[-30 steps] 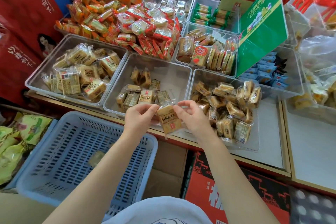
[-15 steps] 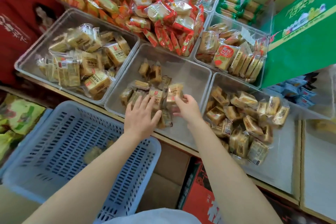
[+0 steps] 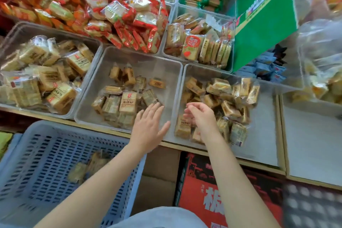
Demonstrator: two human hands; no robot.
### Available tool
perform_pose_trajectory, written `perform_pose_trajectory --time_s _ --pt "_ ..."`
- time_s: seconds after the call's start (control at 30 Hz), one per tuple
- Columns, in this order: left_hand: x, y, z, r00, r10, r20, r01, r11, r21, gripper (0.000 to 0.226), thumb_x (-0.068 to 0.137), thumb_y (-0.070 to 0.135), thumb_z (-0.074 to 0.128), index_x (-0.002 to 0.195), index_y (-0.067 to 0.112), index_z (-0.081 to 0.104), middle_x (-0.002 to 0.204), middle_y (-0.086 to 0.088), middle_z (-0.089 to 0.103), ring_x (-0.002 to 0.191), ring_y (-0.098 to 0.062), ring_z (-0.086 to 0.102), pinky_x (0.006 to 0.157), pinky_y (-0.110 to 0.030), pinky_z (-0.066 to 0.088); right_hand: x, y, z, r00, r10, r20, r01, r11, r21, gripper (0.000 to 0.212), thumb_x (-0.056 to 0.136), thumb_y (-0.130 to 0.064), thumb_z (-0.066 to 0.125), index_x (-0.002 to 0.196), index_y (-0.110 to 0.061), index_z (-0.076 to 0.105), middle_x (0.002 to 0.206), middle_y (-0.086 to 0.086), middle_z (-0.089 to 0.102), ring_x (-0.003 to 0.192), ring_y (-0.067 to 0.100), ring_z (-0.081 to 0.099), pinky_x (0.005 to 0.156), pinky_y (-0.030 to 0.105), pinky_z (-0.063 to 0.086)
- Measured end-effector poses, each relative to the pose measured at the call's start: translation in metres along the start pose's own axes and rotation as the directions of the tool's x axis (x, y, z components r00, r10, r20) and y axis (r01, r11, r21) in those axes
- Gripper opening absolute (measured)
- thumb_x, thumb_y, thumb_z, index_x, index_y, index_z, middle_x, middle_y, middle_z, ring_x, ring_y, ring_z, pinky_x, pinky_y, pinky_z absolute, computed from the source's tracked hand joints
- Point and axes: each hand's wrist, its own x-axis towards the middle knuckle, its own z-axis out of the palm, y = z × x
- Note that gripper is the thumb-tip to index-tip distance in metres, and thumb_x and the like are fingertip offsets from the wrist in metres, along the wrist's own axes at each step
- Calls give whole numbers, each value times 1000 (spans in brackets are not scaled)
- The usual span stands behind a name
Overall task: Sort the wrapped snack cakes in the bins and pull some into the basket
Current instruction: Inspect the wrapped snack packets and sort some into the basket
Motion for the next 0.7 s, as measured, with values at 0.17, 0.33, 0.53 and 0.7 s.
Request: perform_pose_trajectory --time_s 0.17,0.33,0.53,0.7 --pt "15 49 34 999 17 33 -18 999 37 88 100 66 34 164 16 4 172 -11 8 158 -24 9 124 -44 20 8 31 -58 992 75 -99 -72 997 42 13 101 -29 60 112 -24 64 114 0 69 111 19 65 102 42 53" --pt "49 59 34 999 -3 -52 7 997 76 95 98 63 45 163 8 4 171 -15 7 158 -26 9 123 -42 24 35 28 -66 984 109 -138 -99 992 81 71 98 -35 64 158 -20 30 158 3 38 142 25 42 116 46 39" --pt "64 61 41 994 -23 -105 24 1000 14 90 99 56 49 164 8 7 171 -15 11 158 -25 11 124 -39 23 68 19 -55 954 258 -154 -218 946 240 72 103 -35 56 162 -23 17 158 7 34 140 28 42 111 41 39" --pt "66 60 44 992 -24 -124 23 1000 -7 88 100 52 50 164 10 7 171 -13 12 158 -23 11 123 -38 25 81 22 -45 937 220 -271 -124 936 330 18 103 -23 55 120 -16 58 102 -2 57 80 11 55 56 17 42"
